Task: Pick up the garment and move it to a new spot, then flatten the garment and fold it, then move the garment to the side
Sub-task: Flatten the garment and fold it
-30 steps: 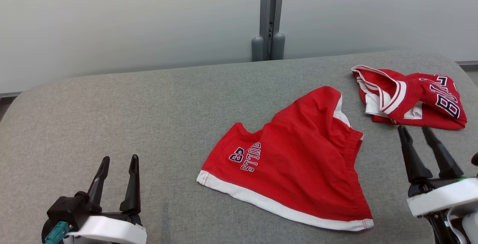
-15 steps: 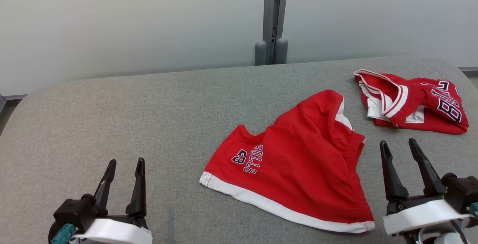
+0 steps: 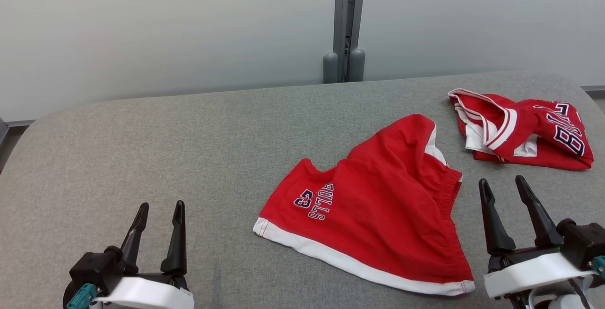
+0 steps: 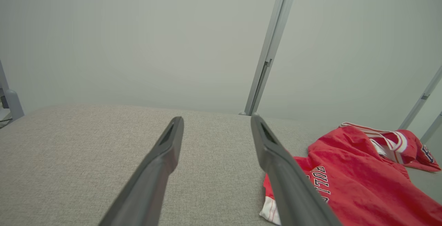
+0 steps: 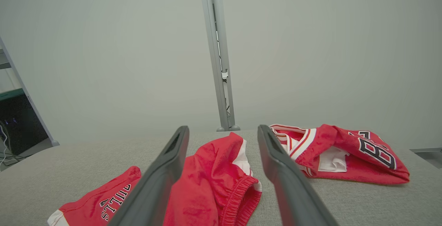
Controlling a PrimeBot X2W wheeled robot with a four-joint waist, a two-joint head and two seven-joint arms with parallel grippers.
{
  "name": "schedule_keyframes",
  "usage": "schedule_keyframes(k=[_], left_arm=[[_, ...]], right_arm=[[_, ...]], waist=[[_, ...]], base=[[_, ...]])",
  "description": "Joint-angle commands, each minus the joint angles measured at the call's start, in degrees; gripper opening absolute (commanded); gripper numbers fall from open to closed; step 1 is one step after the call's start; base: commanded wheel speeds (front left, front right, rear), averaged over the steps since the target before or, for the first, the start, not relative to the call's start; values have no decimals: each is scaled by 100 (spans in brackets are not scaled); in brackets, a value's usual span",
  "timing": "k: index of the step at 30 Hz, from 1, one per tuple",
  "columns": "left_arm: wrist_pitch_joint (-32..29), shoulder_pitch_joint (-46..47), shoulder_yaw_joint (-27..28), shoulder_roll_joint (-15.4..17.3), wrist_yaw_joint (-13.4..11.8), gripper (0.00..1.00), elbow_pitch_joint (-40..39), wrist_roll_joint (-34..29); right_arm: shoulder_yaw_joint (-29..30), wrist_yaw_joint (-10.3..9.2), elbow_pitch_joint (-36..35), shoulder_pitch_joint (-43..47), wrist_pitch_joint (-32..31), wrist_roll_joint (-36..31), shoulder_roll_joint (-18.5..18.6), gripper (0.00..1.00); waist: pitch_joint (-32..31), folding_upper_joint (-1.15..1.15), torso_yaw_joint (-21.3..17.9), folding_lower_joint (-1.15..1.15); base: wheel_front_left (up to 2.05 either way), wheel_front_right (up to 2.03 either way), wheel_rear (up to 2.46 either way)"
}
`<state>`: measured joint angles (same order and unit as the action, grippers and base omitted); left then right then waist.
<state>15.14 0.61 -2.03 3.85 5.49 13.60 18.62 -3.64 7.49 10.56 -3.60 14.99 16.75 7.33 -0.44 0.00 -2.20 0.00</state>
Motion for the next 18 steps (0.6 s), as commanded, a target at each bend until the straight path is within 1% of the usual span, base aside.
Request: schedule_keyframes(k=[1, 18], left_arm=[[-3, 36, 17, 15, 5, 100, -1, 7], [-3, 20, 82, 1, 18, 100, -42, -37]], right_arm=[[5, 1, 13, -12, 25, 7, 31, 100], [12, 1, 3, -9, 25, 28, 38, 100]], waist=[[-3, 0, -2, 0], [-2, 0, -14, 0]], base=[[0, 0, 0], [0, 0, 0]])
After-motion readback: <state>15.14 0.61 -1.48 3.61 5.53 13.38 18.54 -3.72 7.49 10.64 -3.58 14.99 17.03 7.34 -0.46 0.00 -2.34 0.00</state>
